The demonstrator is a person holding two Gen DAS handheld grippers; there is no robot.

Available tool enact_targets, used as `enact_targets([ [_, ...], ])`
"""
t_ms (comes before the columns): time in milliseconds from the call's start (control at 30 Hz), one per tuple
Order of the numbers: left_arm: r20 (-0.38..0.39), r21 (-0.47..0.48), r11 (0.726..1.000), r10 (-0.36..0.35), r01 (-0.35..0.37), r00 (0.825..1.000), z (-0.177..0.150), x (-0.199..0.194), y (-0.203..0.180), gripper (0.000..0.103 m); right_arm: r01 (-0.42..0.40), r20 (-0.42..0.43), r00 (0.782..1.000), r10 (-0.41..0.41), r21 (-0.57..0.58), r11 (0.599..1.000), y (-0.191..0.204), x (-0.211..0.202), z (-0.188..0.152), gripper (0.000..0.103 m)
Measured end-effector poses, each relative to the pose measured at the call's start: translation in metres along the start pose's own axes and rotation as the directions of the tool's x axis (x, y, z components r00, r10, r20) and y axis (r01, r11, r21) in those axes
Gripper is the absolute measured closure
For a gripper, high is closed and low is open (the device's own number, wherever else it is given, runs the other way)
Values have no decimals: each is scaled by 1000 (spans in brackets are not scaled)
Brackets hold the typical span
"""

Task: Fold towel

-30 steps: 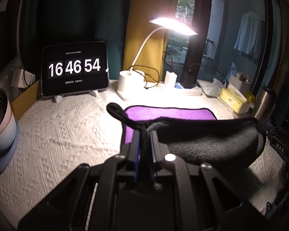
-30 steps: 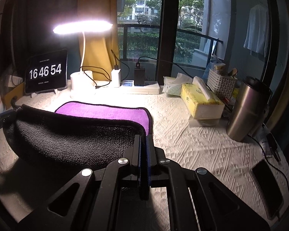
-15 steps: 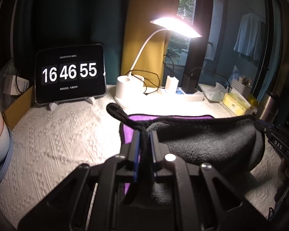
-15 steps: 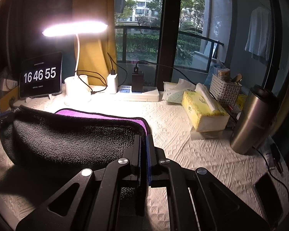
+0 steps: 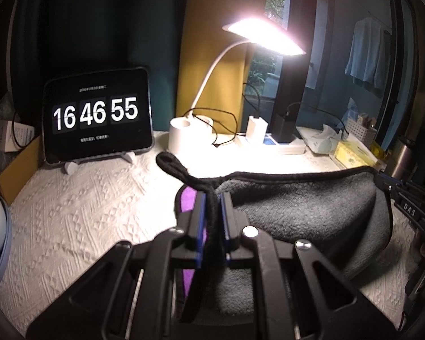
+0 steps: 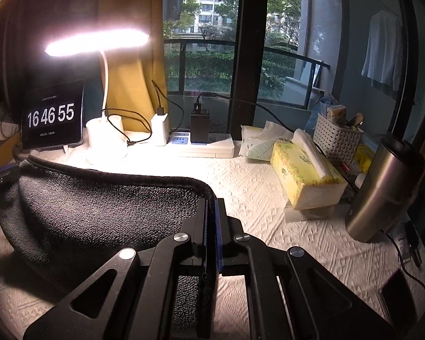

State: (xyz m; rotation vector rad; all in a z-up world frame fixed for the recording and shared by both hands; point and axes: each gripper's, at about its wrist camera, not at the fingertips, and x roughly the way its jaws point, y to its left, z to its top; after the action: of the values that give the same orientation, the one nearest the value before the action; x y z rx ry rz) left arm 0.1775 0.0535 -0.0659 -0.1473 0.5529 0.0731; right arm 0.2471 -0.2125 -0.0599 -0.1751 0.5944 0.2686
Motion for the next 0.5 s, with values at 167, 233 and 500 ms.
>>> enact_targets([
  [167, 9, 7, 1000, 2, -2, 1000, 5, 6, 0, 92, -3, 5, 1000, 3, 0, 1000, -1, 9, 5, 98],
  [233, 14, 14, 1000, 4, -4, 1000, 8, 10, 0, 92, -3, 9, 1000, 3, 2, 1000, -2, 12, 7, 98],
  [500, 27, 27, 1000, 6, -7, 1000, 16, 23, 1, 92, -6, 19, 1000, 6, -4, 1000, -2, 26, 14, 98],
])
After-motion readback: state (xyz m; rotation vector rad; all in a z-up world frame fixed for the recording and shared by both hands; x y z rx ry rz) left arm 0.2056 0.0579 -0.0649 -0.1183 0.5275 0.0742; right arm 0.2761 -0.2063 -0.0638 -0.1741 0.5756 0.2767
